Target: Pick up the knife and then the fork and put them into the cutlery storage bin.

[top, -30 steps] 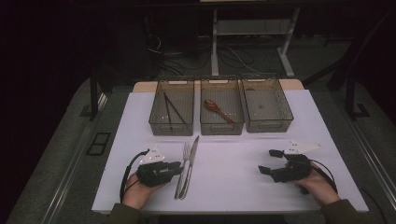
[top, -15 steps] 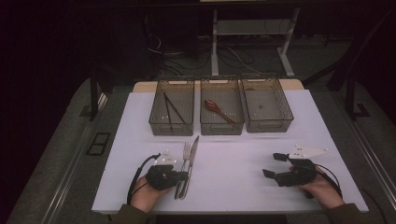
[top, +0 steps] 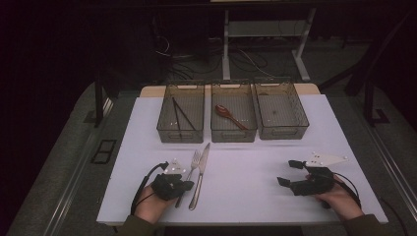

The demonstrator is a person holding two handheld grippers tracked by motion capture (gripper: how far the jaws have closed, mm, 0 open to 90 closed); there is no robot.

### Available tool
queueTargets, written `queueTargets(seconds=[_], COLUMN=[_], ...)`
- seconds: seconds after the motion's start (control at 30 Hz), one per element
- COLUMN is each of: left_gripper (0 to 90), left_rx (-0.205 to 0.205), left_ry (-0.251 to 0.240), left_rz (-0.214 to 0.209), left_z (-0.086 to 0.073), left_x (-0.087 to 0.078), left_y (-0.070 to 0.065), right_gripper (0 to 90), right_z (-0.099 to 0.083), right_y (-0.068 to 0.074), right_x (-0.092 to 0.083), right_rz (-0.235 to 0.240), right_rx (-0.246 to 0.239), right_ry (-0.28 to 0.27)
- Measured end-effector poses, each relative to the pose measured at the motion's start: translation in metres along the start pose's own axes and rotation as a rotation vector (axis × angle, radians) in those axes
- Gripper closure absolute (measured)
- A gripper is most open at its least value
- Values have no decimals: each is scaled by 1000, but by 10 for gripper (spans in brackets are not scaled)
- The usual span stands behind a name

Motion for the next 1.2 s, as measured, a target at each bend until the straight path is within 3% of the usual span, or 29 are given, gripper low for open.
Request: queueTargets(seconds=[0.37, 0.47, 0.63, 0.7, 0.9, 0.97, 1.2], left_gripper=[889, 889, 805, 767, 737, 738, 828], left_rx=[-36, -51, -7, -8, 30, 38, 39], left_ry=[-19, -46, -128, -146, -93, -73, -85], left_rz=[108, 86, 56, 39, 15, 27, 15], left_z=[-3, -4, 3, 8, 14, 14, 14], left_x=[-14, -15, -20, -19, -2, 2, 3], left_y=[27, 33, 35, 39, 45, 45, 50], right_gripper=[185, 186, 185, 186, 186, 185, 186], right_z=[0, 1, 1, 1, 1, 1, 0], right_y=[0, 0, 0, 0, 0, 0, -1], right_x=[0, 0, 0, 0, 1, 1, 1], right_rz=[1, 2, 2, 2, 3, 4, 15], right_rx=[-2, -4, -6, -6, -7, -7, -5], right_ry=[-2, -3, -3, -1, 2, 3, 2])
Point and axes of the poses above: each handheld gripper's, and its own axes: x roughly forward along the jaws, z roughly out of its top, y roughly to its left, the point moved 1 cm from there along x, roughly forward along the jaws, and after that the axes turned 13 degrees about -x, right-handed, at the moved point
